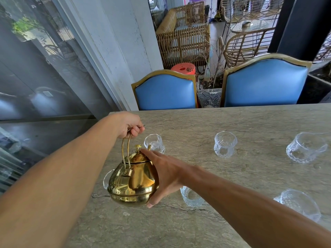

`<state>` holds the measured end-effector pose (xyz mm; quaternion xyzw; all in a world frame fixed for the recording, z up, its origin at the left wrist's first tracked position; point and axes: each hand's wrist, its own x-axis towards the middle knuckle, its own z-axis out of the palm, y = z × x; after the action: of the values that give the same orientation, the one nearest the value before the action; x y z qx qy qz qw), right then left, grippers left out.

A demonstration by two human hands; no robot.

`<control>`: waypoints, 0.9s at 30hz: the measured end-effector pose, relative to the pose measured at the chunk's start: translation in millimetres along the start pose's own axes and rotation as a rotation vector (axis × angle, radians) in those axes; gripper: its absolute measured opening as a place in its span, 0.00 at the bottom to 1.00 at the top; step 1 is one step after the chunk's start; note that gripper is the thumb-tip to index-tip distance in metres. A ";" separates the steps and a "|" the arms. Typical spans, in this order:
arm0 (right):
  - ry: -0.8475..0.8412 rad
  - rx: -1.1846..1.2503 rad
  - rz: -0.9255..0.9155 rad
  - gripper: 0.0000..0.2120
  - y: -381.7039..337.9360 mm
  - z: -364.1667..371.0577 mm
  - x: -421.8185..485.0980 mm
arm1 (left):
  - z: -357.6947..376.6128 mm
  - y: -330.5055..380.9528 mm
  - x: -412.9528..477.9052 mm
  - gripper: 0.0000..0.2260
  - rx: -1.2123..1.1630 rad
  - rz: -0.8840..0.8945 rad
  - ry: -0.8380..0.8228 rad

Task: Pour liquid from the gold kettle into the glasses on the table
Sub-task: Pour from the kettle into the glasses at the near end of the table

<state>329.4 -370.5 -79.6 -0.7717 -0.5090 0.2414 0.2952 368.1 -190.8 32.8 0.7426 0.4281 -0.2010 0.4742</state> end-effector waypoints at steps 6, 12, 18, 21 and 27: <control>-0.003 0.004 0.001 0.70 -0.1 0.6 0.2 | 0.0 -0.4 0.8 0.06 0.013 -0.007 0.008; 0.002 0.001 -0.006 0.69 -0.8 -0.5 -0.4 | 0.8 -0.1 -0.6 0.07 0.000 -0.010 0.005; 0.019 -0.032 -0.017 0.70 -1.5 0.9 -3.2 | 3.4 0.7 -6.1 0.09 0.006 -0.021 0.013; 0.038 -0.054 -0.024 0.71 -1.3 6.0 -7.3 | 7.1 -3.5 -10.7 0.10 0.007 -0.008 0.019; 0.051 -0.080 -0.049 0.71 -0.7 16.2 -14.2 | 12.7 -20.8 -17.9 0.11 -0.058 0.031 0.043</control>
<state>312.9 -380.0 -89.6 -0.7760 -0.5293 0.1936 0.2830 342.4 -206.0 28.4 0.7391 0.4323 -0.1649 0.4895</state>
